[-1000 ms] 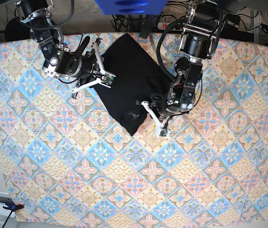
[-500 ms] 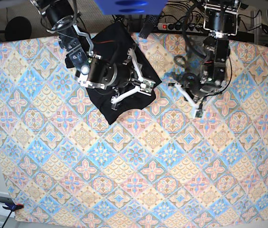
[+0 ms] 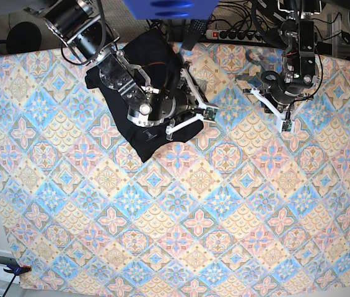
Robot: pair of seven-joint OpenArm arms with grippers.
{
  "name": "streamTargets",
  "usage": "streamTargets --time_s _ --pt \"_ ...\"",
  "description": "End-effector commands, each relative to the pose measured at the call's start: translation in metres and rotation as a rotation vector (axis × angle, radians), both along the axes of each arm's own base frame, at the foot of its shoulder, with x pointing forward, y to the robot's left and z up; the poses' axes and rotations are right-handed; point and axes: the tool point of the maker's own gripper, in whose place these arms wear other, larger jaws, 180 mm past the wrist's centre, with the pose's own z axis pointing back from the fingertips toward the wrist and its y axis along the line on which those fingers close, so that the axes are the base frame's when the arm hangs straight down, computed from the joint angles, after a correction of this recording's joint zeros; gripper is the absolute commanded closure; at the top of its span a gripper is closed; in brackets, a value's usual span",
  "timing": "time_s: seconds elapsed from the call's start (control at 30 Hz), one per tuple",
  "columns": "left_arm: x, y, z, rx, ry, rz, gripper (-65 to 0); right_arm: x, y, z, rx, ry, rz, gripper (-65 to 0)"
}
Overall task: Fold the T-shirt properly
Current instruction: 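Fold the bundle's edge over with the right gripper, then grasp the folded shirt's edges with both grippers and square it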
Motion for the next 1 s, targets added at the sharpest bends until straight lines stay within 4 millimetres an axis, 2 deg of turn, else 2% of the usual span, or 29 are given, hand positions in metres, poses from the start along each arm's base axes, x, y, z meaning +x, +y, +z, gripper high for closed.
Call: streamTargets --time_s 0.0,0.17,0.27,0.33,0.47,0.7,0.77,0.87,0.97 --pt "0.008 0.002 0.009 0.009 -0.039 -0.003 -0.6 0.001 0.001 0.000 0.004 0.005 0.004 -8.1" --pt "0.006 0.001 0.008 0.007 -0.034 -0.003 -0.6 -0.011 -0.022 -0.036 -0.091 0.092 -0.017 -7.8" --pt "0.006 0.001 0.008 0.007 -0.034 -0.003 -0.6 -0.012 -0.044 -0.055 -0.205 0.072 -0.009 -7.8" --pt "0.006 0.001 0.008 0.007 -0.034 -0.003 -0.6 -0.005 -0.058 -0.060 -0.282 0.023 0.005 -7.8" --pt "0.006 0.001 0.008 0.005 -0.034 -0.003 -0.6 0.009 -0.078 -0.063 -0.366 -0.070 0.027 -7.7" --pt "0.006 -0.001 0.008 0.002 -0.034 -0.004 -0.6 0.019 -0.090 -0.063 -0.356 -0.104 0.025 -7.7" --pt "0.007 -0.001 0.008 0.002 -0.035 -0.004 -0.6 0.042 -0.097 -0.054 -0.355 -0.137 -0.014 -7.7" --pt "0.007 -0.001 0.008 0.002 -0.037 -0.004 -0.6 0.061 -0.105 -0.045 -0.348 -0.157 -0.070 -7.7" --pt "0.007 -0.001 0.008 0.002 -0.037 -0.004 -0.6 0.089 -0.112 -0.030 -0.343 -0.204 -0.115 -7.7"
